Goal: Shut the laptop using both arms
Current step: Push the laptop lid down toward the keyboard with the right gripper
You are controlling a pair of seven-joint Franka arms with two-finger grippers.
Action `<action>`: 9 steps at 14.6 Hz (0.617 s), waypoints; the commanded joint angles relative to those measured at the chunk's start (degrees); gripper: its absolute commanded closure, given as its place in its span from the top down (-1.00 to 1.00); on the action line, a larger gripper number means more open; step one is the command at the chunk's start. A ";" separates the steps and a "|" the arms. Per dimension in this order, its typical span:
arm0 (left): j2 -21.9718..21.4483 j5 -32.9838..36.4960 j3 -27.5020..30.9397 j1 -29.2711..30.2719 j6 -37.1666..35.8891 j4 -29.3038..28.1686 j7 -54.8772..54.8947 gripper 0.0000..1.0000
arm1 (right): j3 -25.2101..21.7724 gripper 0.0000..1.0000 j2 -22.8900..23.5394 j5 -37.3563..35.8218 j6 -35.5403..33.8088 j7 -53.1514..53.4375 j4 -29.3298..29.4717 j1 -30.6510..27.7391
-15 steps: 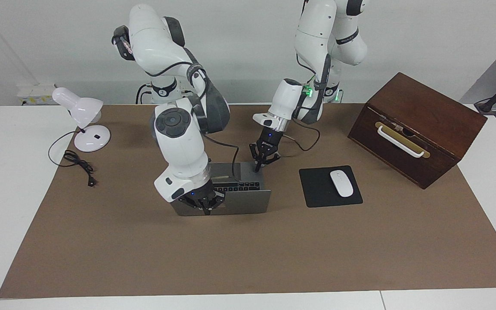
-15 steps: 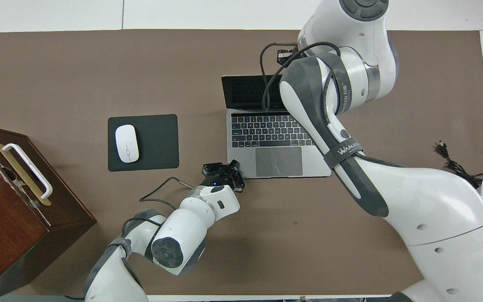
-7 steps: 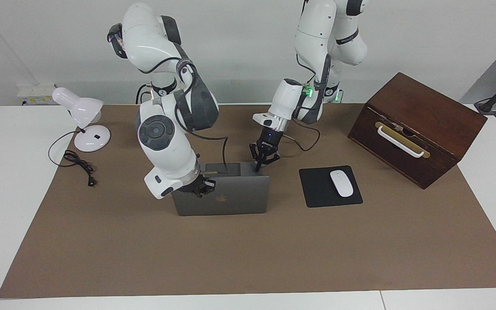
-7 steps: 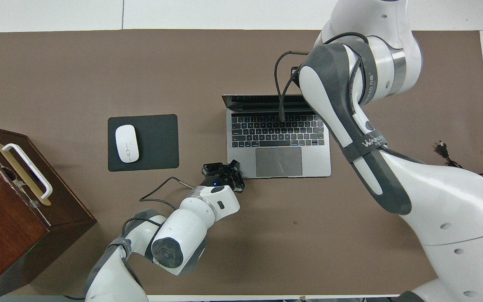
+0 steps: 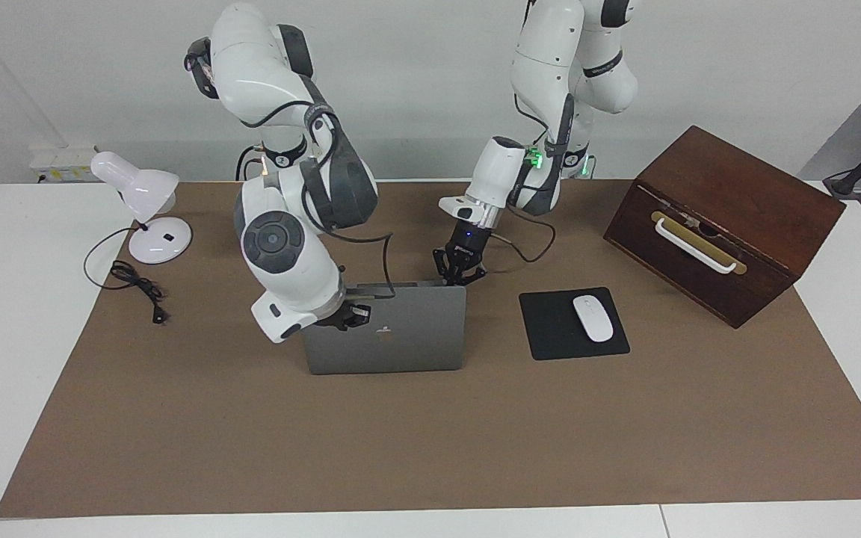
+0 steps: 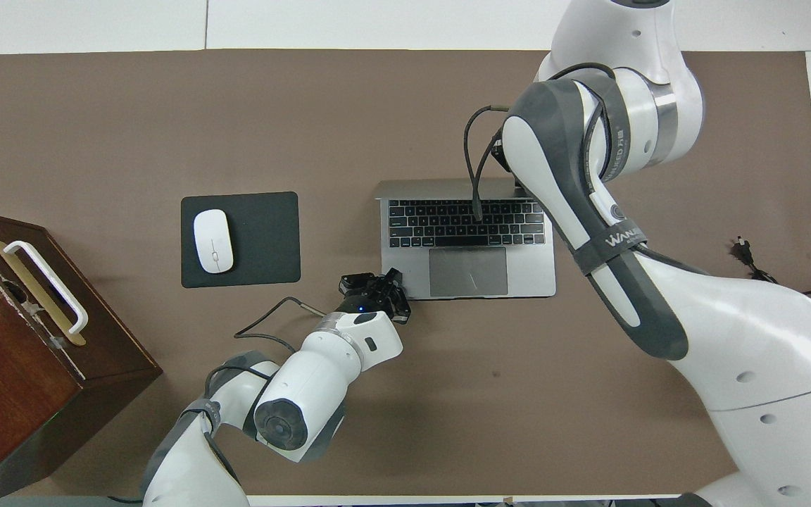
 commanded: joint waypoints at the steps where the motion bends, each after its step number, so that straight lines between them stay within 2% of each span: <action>1: 3.44 0.30 0.77 -1.16 0.37 -0.24 0.01 -1.00 | 0.38 -1.00 -2.65 1.41 1.11 0.64 -6.22 0.01; 5: 3.44 0.30 0.77 -1.16 0.37 -0.24 0.09 -1.00 | 0.38 -1.00 -4.23 1.41 8.39 0.91 -12.63 0.36; 9: 3.61 0.30 0.86 -1.24 0.37 -0.32 0.09 -1.00 | 0.38 -1.00 -4.40 1.41 11.57 0.91 -15.72 0.72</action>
